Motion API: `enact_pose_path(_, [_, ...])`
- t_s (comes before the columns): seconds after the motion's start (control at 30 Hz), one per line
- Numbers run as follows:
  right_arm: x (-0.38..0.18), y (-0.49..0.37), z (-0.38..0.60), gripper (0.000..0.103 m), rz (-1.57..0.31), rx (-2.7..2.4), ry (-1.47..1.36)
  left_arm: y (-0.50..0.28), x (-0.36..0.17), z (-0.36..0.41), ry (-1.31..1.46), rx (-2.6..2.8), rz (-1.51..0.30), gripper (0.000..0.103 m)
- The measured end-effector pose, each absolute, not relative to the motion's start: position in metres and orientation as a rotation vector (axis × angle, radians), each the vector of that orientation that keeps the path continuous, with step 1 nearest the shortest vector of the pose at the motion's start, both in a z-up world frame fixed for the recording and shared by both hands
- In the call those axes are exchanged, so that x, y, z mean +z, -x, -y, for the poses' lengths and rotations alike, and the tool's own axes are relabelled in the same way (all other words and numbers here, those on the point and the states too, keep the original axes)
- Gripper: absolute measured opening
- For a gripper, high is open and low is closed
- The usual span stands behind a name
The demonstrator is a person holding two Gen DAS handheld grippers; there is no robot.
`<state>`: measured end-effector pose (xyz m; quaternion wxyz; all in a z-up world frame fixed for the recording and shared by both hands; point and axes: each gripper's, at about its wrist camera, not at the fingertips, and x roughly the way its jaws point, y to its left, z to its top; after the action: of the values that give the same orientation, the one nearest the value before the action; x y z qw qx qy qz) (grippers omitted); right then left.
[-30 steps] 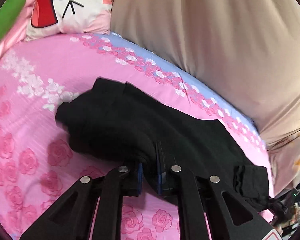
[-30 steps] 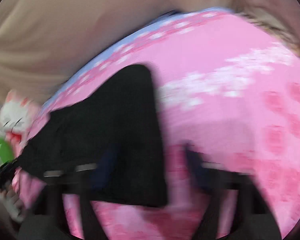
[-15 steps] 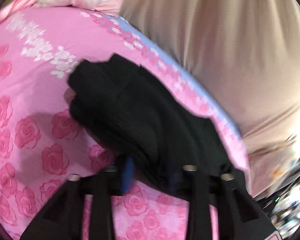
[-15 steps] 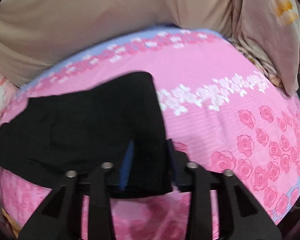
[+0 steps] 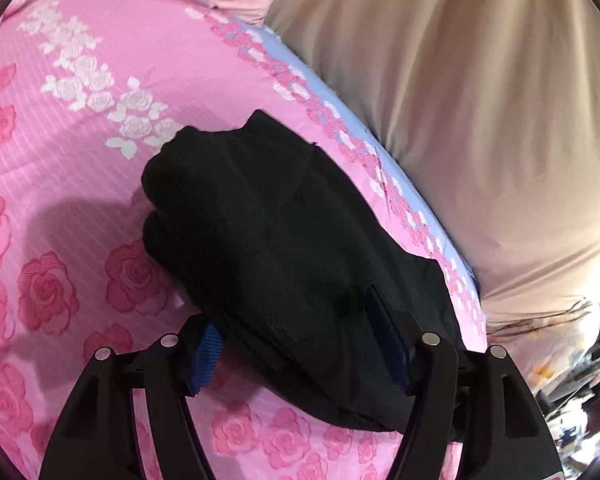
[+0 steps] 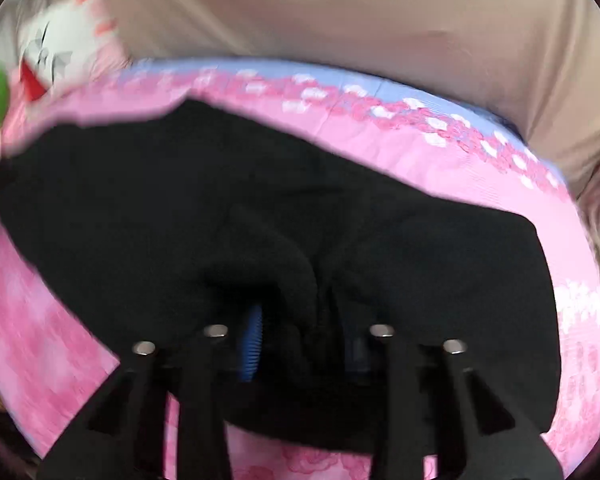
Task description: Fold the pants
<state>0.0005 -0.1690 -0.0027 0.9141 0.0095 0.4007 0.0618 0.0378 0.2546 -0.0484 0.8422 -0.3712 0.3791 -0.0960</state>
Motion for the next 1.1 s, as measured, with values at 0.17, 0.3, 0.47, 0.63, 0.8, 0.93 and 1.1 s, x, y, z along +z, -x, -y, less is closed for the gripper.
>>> enact_pose_path(0.17, [0.027, 0.005, 0.145, 0.027, -0.760, 0.239, -0.065, -0.041, -0.056, -0.263, 0.832, -0.213, -0.789, 0.065])
enact_pose_path(0.3, [-0.036, -0.013, 0.116, 0.041, -0.897, 0.178, 0.050, -0.045, -0.056, -0.263, 0.830, -0.210, -0.786, 0.044])
enact_pose_path(0.47, [-0.013, 0.023, 0.138, 0.072, -0.788, 0.214, -0.082, -0.044, -0.032, -0.261, 0.781, -0.231, -0.747, 0.012])
enact_pose_path(0.63, [0.008, 0.054, 0.208, 0.076, -0.714, 0.128, -0.238, -0.019, 0.072, -0.191, 0.566, -0.360, -0.594, 0.010])
enact_pose_path(0.8, [0.011, 0.073, 0.272, 0.076, -0.660, 0.054, -0.357, 0.010, 0.149, -0.063, 0.289, -0.600, -0.542, 0.018])
enact_pose_path(0.93, [0.003, 0.087, 0.299, 0.076, -0.667, -0.003, -0.394, 0.021, 0.130, 0.025, 0.171, -0.725, -0.586, 0.075])
enact_pose_path(1.1, [-0.001, 0.096, 0.325, 0.087, -0.665, 0.060, -0.492, 0.022, 0.081, 0.036, 0.216, -0.685, -0.698, 0.077])
